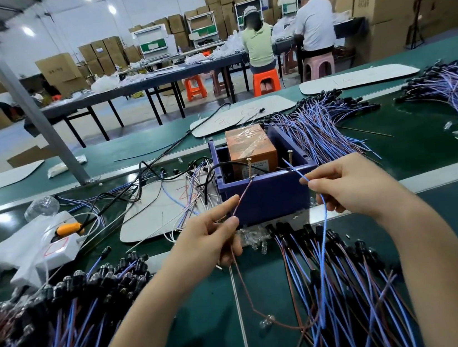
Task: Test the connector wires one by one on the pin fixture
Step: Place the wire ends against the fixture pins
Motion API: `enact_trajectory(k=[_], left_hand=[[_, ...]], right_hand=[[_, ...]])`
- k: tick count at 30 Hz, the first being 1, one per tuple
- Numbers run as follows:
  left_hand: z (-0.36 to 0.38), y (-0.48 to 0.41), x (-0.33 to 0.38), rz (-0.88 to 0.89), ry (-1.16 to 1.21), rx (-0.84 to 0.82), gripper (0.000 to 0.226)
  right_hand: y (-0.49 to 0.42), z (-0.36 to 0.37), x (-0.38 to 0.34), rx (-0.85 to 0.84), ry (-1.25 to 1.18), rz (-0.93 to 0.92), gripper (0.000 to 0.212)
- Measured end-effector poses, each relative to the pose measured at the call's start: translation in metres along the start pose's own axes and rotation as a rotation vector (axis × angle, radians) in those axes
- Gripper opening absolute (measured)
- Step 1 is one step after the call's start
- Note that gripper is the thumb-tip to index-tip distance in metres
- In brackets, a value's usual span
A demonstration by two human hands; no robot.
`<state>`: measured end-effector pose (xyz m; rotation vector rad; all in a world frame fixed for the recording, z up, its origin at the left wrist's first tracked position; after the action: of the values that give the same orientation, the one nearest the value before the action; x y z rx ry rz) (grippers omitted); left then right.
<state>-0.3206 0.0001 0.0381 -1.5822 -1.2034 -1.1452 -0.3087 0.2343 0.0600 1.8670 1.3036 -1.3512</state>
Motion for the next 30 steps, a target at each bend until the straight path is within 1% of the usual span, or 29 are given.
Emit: enact_trajectory(k=[1,2,3,4,5,6,7,8,10,11,13,15,16,18,19,21,22,23,25,26,28,30], left_hand=[[-0.004,0.001,0.004,-0.011,0.048,-0.081,0.036],[-0.009,0.003,0.008,-0.016,0.090,-0.185,0.035],[-0.013,0.005,0.011,-0.018,0.127,-0.302,0.037],[-0.017,0.007,0.014,-0.026,0.167,-0.415,0.044],[-0.020,0.009,0.015,-0.038,0.210,-0.502,0.052],[-0.022,0.009,0.016,-0.050,0.250,-0.556,0.059],[-0.023,0.009,0.016,-0.055,0.279,-0.579,0.062],[-0.024,0.008,0.016,-0.055,0.295,-0.578,0.064],[-0.023,0.007,0.015,-0.057,0.282,-0.537,0.062],[-0.023,0.007,0.015,-0.059,0.261,-0.511,0.060],[-0.024,0.007,0.014,-0.049,0.204,-0.483,0.054],[-0.026,0.008,0.013,-0.043,0.060,-0.466,0.043],[-0.028,0.007,0.012,-0.053,-0.067,-0.442,0.039],[-0.040,0.002,0.004,-0.074,-0.418,-0.347,0.033],[-0.050,-0.002,-0.002,-0.075,-0.625,-0.270,0.028],[-0.077,-0.010,-0.013,-0.067,-1.017,-0.099,0.013],[-0.089,-0.012,-0.016,-0.088,-1.143,-0.033,0.006],[-0.097,-0.013,-0.018,-0.129,-1.216,0.001,0.006],[-0.103,-0.013,-0.021,-0.217,-1.279,-0.021,0.014],[-0.101,-0.013,-0.023,-0.241,-1.306,-0.047,0.018],[-0.094,-0.012,-0.027,-0.254,-1.365,-0.080,0.021],[-0.088,-0.013,-0.031,-0.237,-1.410,-0.083,0.019]], right_hand=[[0.004,-0.003,-0.007,-0.048,-0.041,-0.035,0.017],[0.011,-0.007,-0.015,-0.134,-0.094,-0.066,0.016],[0.018,-0.010,-0.023,-0.262,-0.153,-0.085,0.016],[0.027,-0.012,-0.031,-0.410,-0.200,-0.091,0.023],[0.034,-0.013,-0.037,-0.539,-0.219,-0.090,0.034],[0.039,-0.012,-0.039,-0.618,-0.209,-0.094,0.043],[0.040,-0.010,-0.040,-0.641,-0.181,-0.094,0.047],[0.038,-0.005,-0.038,-0.618,-0.133,-0.088,0.048],[0.030,0.007,-0.027,-0.533,0.059,-0.055,0.041],[0.027,0.012,-0.020,-0.531,0.188,-0.034,0.035],[0.025,0.024,-0.004,-0.626,0.406,0.057,0.022],[0.027,0.034,0.012,-0.710,0.535,0.186,0.023],[0.027,0.037,0.018,-0.718,0.572,0.231,0.026],[0.027,0.043,0.025,-0.714,0.585,0.283,0.025],[0.026,0.045,0.027,-0.712,0.580,0.289,0.023],[0.024,0.046,0.027,-0.723,0.588,0.267,0.023],[0.023,0.045,0.025,-0.729,0.591,0.248,0.023],[0.023,0.045,0.023,-0.730,0.588,0.225,0.022],[0.021,0.043,0.017,-0.677,0.585,0.150,0.018],[0.018,0.042,0.015,-0.609,0.588,0.094,0.016],[0.011,0.038,0.012,-0.394,0.583,-0.026,0.012],[0.006,0.033,0.011,-0.189,0.491,-0.058,0.010]])
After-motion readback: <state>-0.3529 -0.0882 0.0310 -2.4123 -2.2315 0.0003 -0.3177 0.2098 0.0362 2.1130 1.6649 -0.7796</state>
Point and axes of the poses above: each hand's wrist, its own y-axis away from the middle knuckle, its own z-axis out of the palm, x = y × z, the point moved 2 cm from there along -y, towards the middle knuckle, and after that the axes turned 13 degrees about x, right-handed, at the moved point
